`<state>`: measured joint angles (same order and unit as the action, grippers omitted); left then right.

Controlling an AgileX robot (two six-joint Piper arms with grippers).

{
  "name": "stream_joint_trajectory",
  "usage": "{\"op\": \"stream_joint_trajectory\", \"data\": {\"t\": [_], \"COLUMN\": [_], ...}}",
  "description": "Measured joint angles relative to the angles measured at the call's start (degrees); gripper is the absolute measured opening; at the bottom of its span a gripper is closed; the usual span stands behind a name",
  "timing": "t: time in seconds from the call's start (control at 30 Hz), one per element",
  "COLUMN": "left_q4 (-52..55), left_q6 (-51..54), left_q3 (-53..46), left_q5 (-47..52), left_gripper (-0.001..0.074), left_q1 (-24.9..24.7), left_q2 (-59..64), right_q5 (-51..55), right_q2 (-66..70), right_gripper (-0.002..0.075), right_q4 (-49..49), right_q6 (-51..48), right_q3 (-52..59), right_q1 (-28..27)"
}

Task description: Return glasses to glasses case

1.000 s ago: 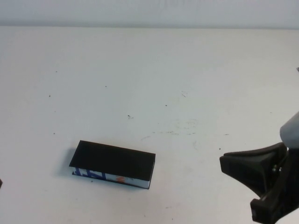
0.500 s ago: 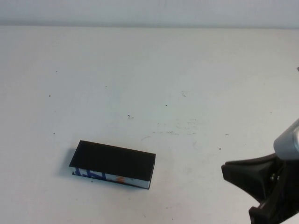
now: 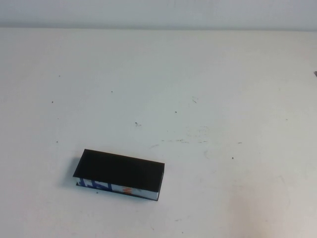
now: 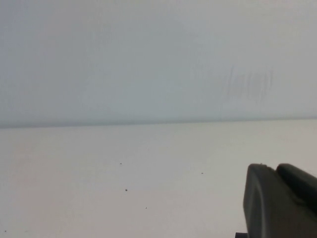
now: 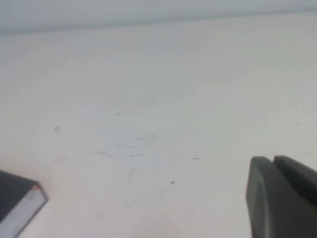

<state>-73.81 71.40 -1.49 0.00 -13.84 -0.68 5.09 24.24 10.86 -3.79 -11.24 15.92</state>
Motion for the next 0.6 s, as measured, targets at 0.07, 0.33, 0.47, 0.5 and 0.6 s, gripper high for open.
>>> {"op": "stream_joint_trajectory", "data": {"t": [0.07, 0.33, 0.47, 0.5, 0.6], "left_q4": [0.0, 0.5, 5.7, 8.0, 16.1], "left_q6": [0.0, -0.1, -0.4, -0.5, -4.8], "left_q3": [0.0, 0.0, 0.0, 0.0, 0.0], "left_q5": [0.0, 0.9, 4.6, 6.0, 9.7], "left_gripper": [0.0, 0.0, 0.0, 0.0, 0.0], "left_q1": [0.0, 0.0, 0.0, 0.0, 0.0], "left_q2": [0.0, 0.0, 0.0, 0.0, 0.0], "right_q5": [-1.0, 1.8, 4.3, 5.3, 8.7], "right_q2": [-6.0, -22.0, -24.6, -24.7, -24.7], "right_gripper": [-0.0013, -0.0013, -0.0013, -0.0013, -0.0013], "right_q4": [0.1, 0.7, 0.2, -0.2, -1.2], "right_q6": [0.0, 0.0, 0.0, 0.0, -0.1], "right_q3": [5.9, 12.8, 12.8, 12.8, 12.8], "right_q1": [-4.1, -14.5, -14.7, -14.7, -14.6]}}
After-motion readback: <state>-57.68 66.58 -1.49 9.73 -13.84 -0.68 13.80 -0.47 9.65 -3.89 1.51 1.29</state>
